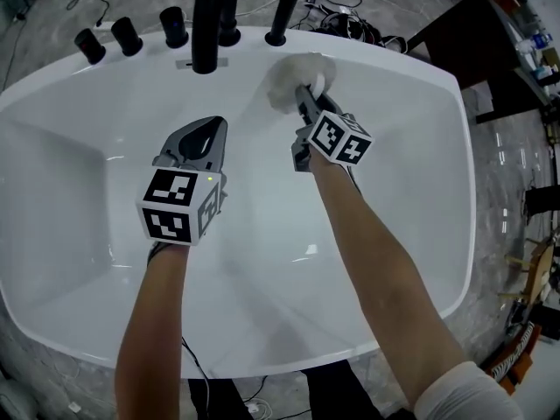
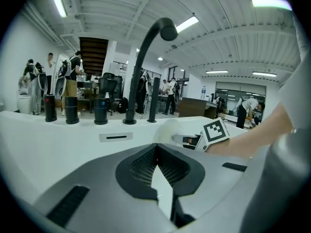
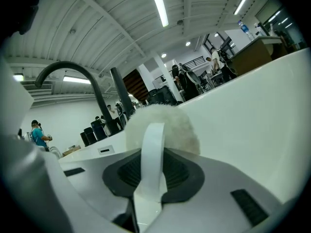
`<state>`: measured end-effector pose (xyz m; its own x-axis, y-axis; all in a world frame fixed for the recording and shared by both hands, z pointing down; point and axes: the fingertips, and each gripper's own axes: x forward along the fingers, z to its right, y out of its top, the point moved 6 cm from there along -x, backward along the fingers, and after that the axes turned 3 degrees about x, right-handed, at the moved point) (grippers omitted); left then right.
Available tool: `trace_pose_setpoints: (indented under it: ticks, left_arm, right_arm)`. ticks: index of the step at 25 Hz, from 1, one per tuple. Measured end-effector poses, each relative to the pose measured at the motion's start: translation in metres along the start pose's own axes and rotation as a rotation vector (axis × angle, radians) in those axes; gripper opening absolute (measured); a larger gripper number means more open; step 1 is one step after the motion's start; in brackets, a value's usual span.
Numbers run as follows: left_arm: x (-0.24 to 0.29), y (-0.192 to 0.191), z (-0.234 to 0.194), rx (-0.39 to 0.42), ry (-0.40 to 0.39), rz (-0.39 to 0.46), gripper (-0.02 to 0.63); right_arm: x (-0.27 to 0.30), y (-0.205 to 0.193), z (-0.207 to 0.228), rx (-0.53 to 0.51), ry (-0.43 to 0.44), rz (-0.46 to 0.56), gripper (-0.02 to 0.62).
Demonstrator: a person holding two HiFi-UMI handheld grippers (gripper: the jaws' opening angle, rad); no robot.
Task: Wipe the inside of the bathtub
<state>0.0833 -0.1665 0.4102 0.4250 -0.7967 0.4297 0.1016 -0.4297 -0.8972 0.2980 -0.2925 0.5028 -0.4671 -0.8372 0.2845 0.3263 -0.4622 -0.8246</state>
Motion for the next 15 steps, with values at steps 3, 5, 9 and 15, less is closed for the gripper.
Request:
trace_pose_setpoints:
  ticks: [3,5,9,15]
  left_arm:
    - [-0.015,-0.007,-0.019,-0.01,0.019,-0.001,0.006]
    - [-0.024,-0.011,-0.03,-0.005,0.026,-0.004,0.006]
    - [-0.04,-0.02,-0.054,-0.008,0.051,-0.01,0.006]
    - [-0.058,-0.029,-0.085,-0.009,0.072,-0.009,0.006]
  right_arm:
    - [0.008,-0.009,-0.019,0.026,-0.004,0.01,0.091]
    - [0.014,-0.014,-0.029,0.034,0.0,0.008,0.091]
    - [0.029,-0.027,-0.057,0.046,0.021,-0.006,0.091]
    - [0.044,-0.042,-0.084,0.063,0.041,-0.007,0.091]
